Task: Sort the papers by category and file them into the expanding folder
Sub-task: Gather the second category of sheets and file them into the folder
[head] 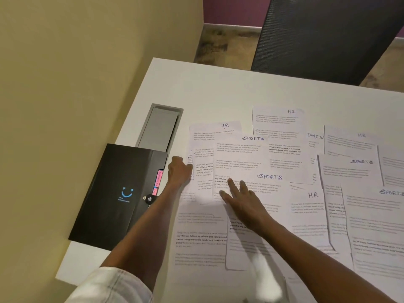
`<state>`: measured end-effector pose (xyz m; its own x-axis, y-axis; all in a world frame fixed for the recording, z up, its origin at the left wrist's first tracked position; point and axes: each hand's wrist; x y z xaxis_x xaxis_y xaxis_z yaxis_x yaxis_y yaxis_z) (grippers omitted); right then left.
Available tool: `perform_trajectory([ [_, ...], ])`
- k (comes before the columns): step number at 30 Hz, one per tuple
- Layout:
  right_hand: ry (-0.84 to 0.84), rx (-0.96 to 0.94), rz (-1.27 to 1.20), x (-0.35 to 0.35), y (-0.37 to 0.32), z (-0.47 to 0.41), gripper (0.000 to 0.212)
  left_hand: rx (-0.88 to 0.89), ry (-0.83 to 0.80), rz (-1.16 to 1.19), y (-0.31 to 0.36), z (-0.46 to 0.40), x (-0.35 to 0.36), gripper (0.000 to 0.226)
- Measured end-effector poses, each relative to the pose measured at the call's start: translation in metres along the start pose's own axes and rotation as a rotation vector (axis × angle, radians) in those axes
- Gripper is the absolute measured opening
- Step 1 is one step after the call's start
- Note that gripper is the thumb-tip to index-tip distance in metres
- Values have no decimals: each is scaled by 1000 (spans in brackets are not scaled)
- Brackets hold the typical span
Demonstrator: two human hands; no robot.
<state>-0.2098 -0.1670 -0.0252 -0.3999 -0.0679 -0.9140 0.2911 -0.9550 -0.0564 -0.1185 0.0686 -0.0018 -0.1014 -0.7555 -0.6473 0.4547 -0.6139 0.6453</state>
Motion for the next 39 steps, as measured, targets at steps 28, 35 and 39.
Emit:
perform_trajectory([
  [28, -22, 180, -655, -81, 32, 50, 54, 481, 770, 370, 148, 109, -126, 17],
  [35, -86, 341, -1672, -133, 56, 93, 44, 335, 547, 623, 138, 145, -90, 15],
  [39, -239, 207, -1737, -126, 72, 114, 49, 224, 386, 755, 116, 168, -50, 11],
])
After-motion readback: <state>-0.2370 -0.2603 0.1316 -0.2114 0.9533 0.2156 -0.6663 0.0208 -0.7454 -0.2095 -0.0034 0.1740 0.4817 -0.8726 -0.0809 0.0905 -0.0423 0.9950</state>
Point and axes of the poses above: each hand's wrist, its own z-axis away from the middle knuckle, its own x-axis out of the palm, y = z × x, and after that the axes turned 13 degrees about x, right-handed
